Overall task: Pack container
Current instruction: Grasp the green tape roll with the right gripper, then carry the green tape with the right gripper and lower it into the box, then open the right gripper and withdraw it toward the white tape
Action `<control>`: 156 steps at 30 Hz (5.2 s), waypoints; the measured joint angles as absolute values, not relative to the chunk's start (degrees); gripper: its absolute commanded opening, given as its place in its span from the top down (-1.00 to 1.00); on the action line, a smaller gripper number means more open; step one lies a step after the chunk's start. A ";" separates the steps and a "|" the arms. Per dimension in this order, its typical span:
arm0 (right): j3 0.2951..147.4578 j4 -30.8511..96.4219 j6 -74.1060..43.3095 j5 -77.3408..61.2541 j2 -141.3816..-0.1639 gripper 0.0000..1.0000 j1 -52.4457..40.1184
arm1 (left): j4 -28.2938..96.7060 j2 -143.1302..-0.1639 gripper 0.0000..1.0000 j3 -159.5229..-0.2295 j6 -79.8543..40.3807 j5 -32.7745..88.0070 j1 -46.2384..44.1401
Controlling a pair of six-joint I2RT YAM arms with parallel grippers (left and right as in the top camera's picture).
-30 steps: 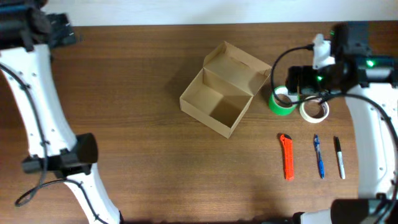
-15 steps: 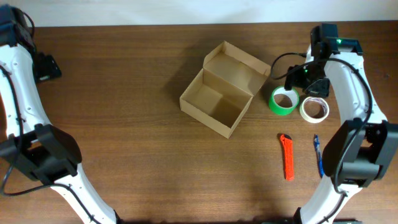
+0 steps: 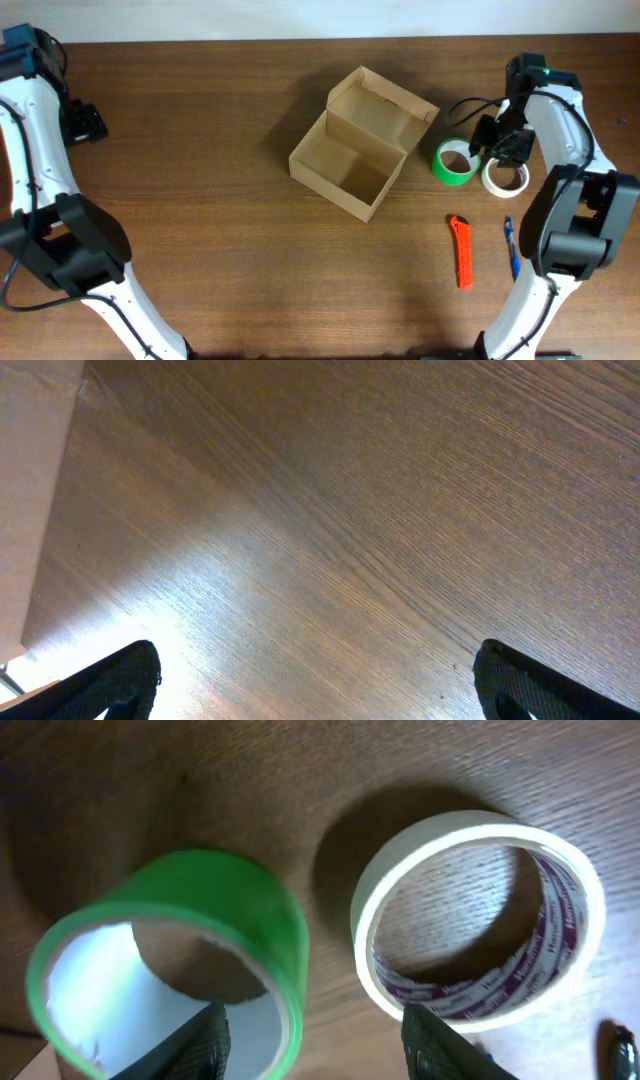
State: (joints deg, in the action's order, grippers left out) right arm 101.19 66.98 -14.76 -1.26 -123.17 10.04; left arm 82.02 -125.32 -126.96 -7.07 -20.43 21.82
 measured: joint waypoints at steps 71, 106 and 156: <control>140.03 87.81 -5.30 3.22 -136.55 0.93 -26.24 | 82.00 -125.32 -1.00 -126.96 -7.07 -20.43 21.82; 131.22 75.55 -5.67 3.20 -141.45 0.93 -25.85 | 82.00 -125.32 -1.00 -126.96 -7.05 -20.43 21.82; 132.62 82.15 -5.39 18.50 -104.36 -0.01 -6.98 | 82.00 -125.32 -1.00 -126.96 -7.05 -20.43 21.82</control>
